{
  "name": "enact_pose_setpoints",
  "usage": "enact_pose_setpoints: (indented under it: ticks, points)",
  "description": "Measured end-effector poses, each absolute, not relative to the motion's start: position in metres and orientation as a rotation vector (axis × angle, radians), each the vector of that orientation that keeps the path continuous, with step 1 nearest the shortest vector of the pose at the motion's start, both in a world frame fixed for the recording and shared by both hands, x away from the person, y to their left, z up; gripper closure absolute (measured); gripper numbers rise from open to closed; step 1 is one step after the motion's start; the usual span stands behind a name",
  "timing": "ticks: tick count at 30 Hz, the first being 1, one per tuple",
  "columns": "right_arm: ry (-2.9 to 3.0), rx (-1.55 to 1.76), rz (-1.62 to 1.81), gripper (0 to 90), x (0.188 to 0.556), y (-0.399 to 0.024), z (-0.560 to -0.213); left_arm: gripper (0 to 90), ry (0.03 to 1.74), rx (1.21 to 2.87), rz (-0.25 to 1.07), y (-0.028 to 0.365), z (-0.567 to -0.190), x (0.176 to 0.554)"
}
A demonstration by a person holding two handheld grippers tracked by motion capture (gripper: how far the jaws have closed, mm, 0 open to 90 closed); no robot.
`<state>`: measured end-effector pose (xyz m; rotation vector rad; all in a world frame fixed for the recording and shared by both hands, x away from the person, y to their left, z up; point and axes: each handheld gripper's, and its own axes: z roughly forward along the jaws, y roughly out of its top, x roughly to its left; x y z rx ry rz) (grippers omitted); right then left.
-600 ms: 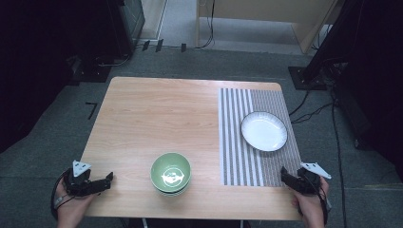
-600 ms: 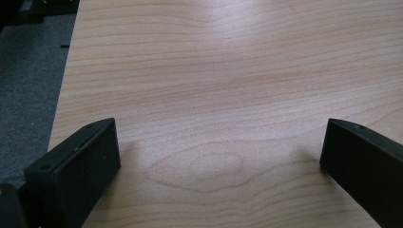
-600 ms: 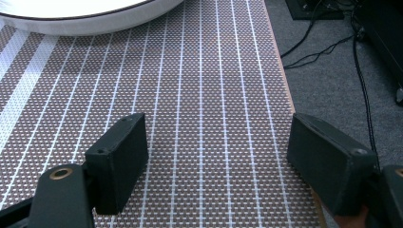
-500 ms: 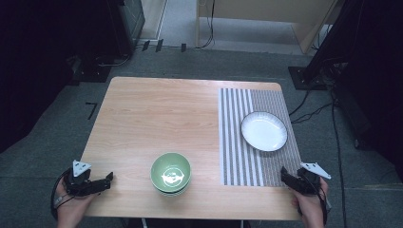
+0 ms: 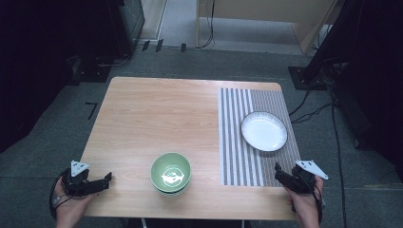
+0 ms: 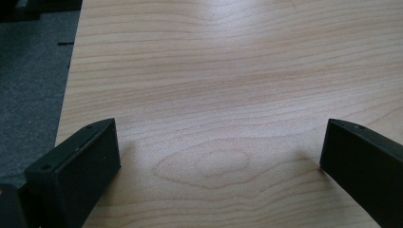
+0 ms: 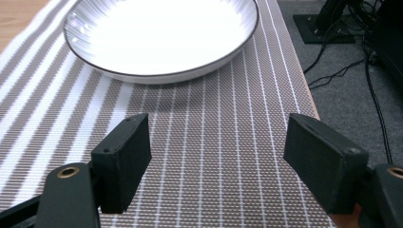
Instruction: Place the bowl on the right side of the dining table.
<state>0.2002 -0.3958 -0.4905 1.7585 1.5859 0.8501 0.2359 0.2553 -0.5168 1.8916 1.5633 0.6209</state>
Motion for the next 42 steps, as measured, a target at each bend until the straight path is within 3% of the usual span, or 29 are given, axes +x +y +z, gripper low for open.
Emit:
enact_pose_setpoints:
  ticks: [19, 42]
  points:
    - [1.660, 1.648, 0.938, 24.4, 0.196, -0.353, -0.466, 0.0, 1.436, 1.788, 0.598, 0.234, -0.482, 0.225]
    - [1.685, 1.636, 0.975, 24.5, 0.194, -0.339, -0.462, 0.0, 1.218, 1.776, 0.544, 0.181, -0.444, 0.215]
